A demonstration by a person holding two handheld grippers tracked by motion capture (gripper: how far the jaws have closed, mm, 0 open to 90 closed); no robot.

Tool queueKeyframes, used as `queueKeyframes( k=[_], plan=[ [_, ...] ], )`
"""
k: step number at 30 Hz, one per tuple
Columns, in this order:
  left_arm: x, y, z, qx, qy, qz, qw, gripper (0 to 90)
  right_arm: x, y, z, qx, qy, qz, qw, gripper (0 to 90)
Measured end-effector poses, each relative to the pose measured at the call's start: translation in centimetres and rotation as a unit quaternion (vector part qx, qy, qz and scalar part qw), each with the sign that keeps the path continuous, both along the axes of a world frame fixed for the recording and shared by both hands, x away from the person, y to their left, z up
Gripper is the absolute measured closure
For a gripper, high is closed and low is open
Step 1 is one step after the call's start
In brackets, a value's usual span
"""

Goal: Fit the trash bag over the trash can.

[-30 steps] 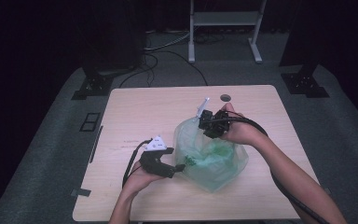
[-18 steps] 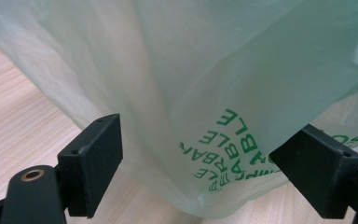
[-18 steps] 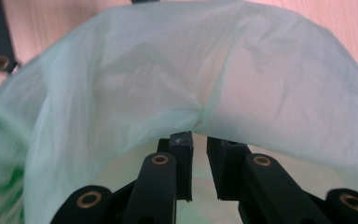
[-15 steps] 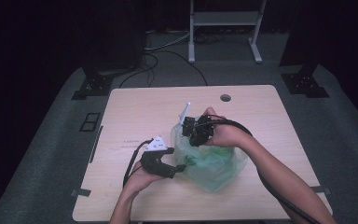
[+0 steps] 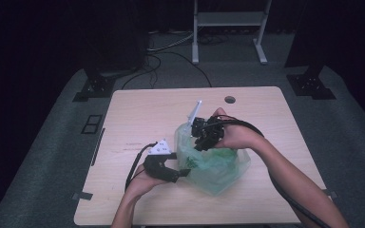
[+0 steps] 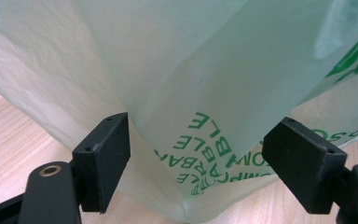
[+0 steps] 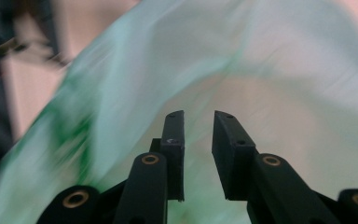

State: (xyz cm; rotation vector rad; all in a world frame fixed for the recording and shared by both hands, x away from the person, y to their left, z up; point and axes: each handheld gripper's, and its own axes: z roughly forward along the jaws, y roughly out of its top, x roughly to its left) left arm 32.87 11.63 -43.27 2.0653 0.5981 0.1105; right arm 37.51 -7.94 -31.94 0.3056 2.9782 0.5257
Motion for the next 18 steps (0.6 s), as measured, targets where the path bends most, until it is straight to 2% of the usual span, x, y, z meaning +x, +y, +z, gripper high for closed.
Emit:
queueKeyframes(
  k=[2,3,4,5,6,9,12,13,18],
  plan=[
    [0.0,0.0,-0.1,0.000,-0.001,-0.006,1.0000,27.0,-0.4,-0.8,0.3,-0.005,0.021,0.007,0.9997,75.7],
    [0.0,-0.1,-0.1,0.000,0.001,-0.007,1.0000,27.5,-0.5,-1.2,0.1,-0.015,0.038,0.014,0.9991,75.8],
    [0.0,0.0,-0.1,0.001,0.000,-0.015,0.9999,30.3,-0.5,-1.3,-0.1,-0.024,0.041,0.018,0.9987,76.2],
    [-0.1,0.0,0.0,0.001,0.000,-0.017,0.9999,36.4,-0.5,-1.5,-0.5,-0.042,0.044,0.017,0.9980,76.9],
    [-0.1,0.0,0.0,0.001,0.002,-0.021,0.9998,38.6,-0.5,-1.6,-0.9,-0.056,0.045,0.015,0.9973,77.3],
    [-0.2,0.0,0.0,-0.004,0.005,-0.026,0.9997,49.6,-0.4,-1.7,-2.2,-0.105,0.032,0.008,0.9940,79.3],
    [-0.2,0.0,-0.1,0.000,0.005,-0.034,0.9994,59.6,-0.2,-1.6,-2.8,-0.121,0.021,0.006,0.9924,80.8],
    [-0.2,0.0,-0.2,0.000,0.005,-0.036,0.9993,62.9,-0.2,-1.6,-3.0,-0.133,0.010,0.003,0.9911,81.7],
    [-0.3,0.0,-0.1,-0.003,0.003,-0.033,0.9995,71.4,0.5,-1.6,-3.6,-0.154,-0.023,-0.016,0.9876,87.8]
  ],
)
